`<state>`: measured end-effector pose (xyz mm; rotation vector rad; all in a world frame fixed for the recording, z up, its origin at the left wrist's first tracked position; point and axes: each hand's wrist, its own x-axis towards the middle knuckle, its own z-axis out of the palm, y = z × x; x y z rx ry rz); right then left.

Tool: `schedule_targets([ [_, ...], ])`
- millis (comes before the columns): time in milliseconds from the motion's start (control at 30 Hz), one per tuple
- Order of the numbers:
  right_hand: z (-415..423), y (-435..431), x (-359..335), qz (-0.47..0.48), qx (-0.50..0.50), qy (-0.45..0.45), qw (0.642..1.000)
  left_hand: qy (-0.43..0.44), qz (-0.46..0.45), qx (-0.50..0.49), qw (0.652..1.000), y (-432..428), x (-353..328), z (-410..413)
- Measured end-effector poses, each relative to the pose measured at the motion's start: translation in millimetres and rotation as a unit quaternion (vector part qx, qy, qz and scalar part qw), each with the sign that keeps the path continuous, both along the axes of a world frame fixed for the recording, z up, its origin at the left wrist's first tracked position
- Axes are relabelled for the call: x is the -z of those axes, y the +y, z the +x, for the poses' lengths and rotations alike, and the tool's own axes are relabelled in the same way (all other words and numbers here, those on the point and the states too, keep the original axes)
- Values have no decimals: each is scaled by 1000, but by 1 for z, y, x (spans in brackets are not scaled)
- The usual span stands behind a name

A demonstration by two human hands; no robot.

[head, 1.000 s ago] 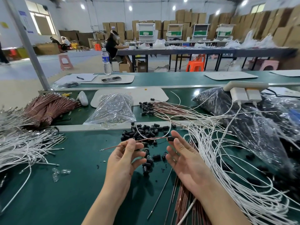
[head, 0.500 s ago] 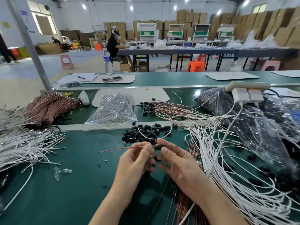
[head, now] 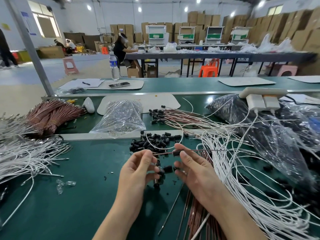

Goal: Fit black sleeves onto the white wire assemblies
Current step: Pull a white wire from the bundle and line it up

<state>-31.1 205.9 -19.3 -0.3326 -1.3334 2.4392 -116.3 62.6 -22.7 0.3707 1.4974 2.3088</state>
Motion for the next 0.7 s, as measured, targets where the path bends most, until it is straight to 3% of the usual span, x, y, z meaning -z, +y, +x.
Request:
schedule_targets([
  [167,-1,-9,2,33,-23,1,999,11,-7,55,998,3,3,9],
  [267,-2,-9,0,-8,7,23,1000,33,-30,52,998,5,3,15],
  [367,3,13,-6,-62,171,54,982,86,-100,14,991,1,4,16],
  [433,10,28,-7,-3,330,38,943,144,-157,27,977,6,2,20],
  [500,16,38,-5,30,456,17,890,209,-225,68,949,26,-3,22],
  [567,19,44,-4,17,517,10,856,266,-300,102,910,58,-11,19],
  [700,19,51,2,21,544,-9,839,382,-425,92,815,131,-21,11],
])
